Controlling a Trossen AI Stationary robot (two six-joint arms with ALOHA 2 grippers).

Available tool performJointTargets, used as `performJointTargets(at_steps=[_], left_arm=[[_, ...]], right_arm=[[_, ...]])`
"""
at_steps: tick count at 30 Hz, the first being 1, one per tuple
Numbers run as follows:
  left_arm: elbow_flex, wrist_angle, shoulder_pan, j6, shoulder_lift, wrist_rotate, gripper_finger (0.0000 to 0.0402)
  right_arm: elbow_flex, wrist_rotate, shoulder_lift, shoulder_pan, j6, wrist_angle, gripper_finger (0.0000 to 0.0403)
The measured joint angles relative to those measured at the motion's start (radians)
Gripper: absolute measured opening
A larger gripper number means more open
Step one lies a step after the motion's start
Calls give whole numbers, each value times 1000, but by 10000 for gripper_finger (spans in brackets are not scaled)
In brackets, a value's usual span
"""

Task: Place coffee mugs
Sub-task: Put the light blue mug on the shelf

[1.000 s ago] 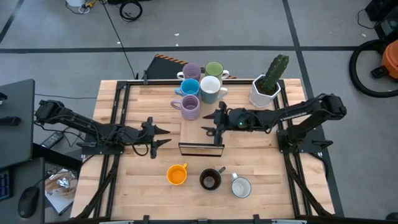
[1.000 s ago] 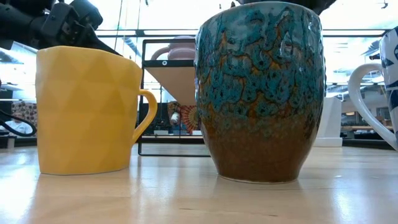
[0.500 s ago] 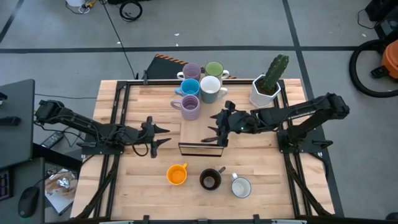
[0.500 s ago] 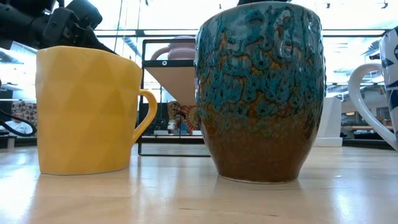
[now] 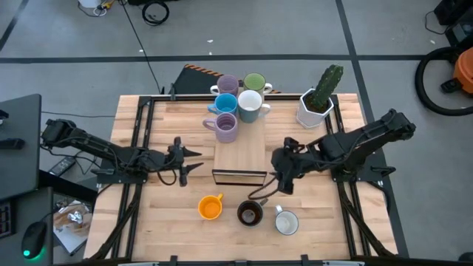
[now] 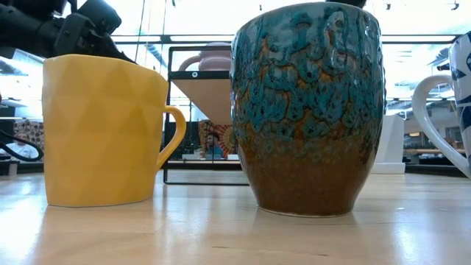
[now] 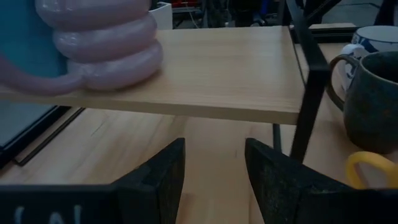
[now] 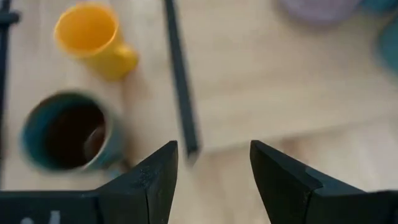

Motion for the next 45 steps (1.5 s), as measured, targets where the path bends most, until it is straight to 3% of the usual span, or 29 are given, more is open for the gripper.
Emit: performJointTargets(at_steps=[5,13,18,23,27,34,45], left_arm=[[0,11,24,29,0,0,173],[0,115,59,140,0,0,173],[0,130,77,179,0,0,173],[0,134,95,169,0,1,173],[0,130,95,115,0,18,173],[0,126,91,10,0,250,173],[0,126,92,-175,0,275,173]], right_arm=[[0,-125,1,28,134,-96,206],[-28,-139,2,136,317,-171,206],[-98,-170,3,190,295,-118,206],[-141,-221,11,159,340,19,206],[-141,-245,37,163,255,20,206],[-140,-215,36,161,-33,57,206],[-121,-326,36,134,-330,82,189]])
